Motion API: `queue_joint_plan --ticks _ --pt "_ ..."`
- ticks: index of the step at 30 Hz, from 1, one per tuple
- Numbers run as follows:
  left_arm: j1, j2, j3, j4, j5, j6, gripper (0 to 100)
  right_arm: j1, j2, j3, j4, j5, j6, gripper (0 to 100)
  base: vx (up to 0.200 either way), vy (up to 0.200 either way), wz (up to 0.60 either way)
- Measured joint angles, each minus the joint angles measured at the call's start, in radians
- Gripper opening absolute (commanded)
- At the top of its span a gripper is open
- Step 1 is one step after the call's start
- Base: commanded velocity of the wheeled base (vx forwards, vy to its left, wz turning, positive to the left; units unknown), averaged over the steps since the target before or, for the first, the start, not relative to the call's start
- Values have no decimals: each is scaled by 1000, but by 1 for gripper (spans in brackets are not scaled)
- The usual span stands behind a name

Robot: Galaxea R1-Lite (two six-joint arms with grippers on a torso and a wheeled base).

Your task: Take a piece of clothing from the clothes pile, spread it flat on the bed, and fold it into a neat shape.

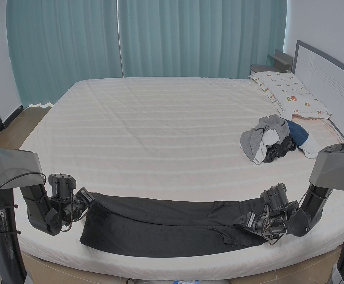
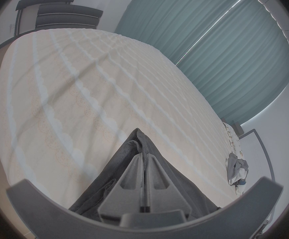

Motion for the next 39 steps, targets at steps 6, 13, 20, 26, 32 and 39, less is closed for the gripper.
queue_joint_plan --ticks 6,13,20,26,32,39 --pt "0 -4 -2 0 0 2 0 -5 7 5 -43 -9 1 0 0 0 0" --pt "-1 -6 -2 -1 0 7 0 -10 -14 9 -57 -16 0 0 0 0 0" --pt "-1 -12 -11 -2 4 8 0 -25 -25 -15 -64 -16 2 0 0 0 0" --pt "0 -22 -45 -4 16 4 0 -69 -37 -108 -127 -26 35 0 0 0 0" --pt "2 -30 -87 -59 50 -21 0 -107 -34 -153 -353 -49 62 0 0 0 0" --pt "4 -11 -104 -154 85 -36 0 -124 33 -103 -538 -65 -8 0 0 0 0"
